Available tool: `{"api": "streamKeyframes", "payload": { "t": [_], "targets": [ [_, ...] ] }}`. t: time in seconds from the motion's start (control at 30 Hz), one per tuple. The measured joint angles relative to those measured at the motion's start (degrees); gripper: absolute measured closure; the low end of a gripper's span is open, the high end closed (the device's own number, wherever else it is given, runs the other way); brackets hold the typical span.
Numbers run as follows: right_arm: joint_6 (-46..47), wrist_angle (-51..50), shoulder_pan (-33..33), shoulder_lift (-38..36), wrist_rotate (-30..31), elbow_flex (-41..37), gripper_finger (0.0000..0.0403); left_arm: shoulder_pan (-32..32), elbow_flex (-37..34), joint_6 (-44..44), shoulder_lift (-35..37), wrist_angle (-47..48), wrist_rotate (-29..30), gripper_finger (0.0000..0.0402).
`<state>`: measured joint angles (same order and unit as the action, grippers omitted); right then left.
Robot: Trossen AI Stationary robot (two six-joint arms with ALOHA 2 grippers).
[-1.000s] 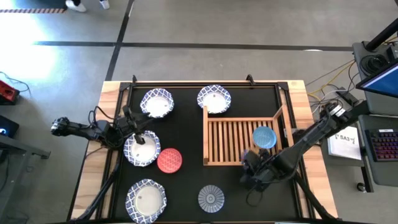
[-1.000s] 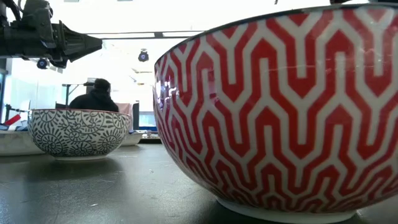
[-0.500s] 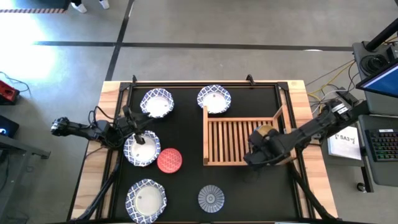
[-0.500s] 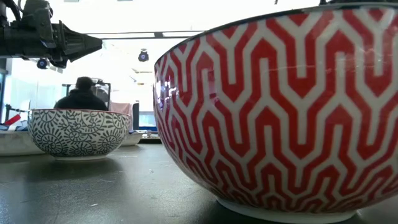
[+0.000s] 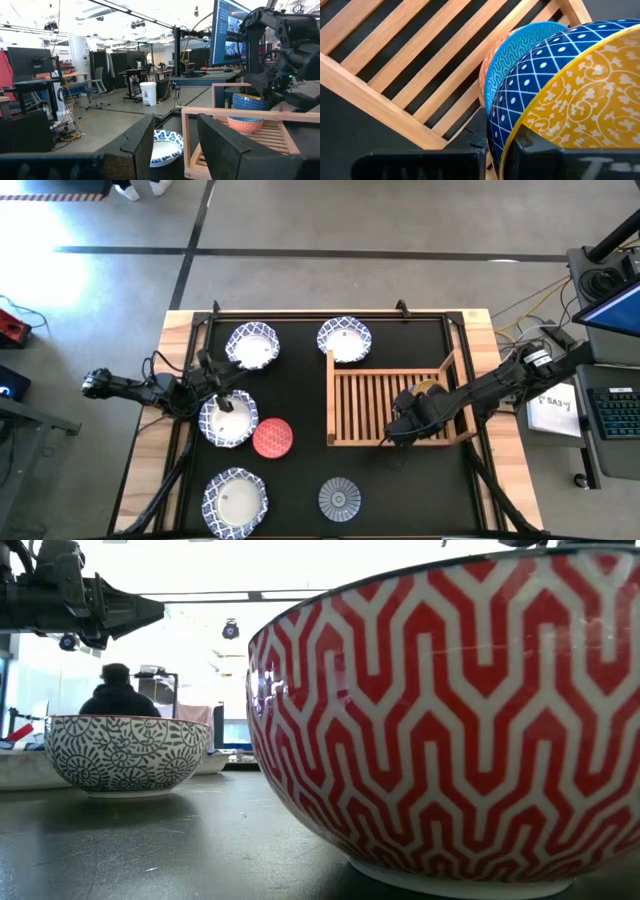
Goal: Place and stack bowls onto a shelf
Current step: Stack the yellow patterned bowl on top of the light blue patterned bowl on the shelf
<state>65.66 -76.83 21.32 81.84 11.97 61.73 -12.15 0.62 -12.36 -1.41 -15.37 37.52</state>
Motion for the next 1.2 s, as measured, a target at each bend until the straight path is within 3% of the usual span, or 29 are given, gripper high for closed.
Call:
{"api": "streamKeyframes", "payload": {
  "t": [0.73, 1.2],
  "targets": [
    [1.76, -0.13, 0.00, 0.11, 0.51, -4.33, 0.0389, -0.01, 0.00, 0.00, 0.00, -0.01, 0.00, 0.0267],
    [0.45, 2.53, 0.00, 0.04, 2.10, -4.33, 0.0355, -0.01, 0.00, 0.00, 0.00, -0.01, 0.00, 0.0267]
  ]
}}
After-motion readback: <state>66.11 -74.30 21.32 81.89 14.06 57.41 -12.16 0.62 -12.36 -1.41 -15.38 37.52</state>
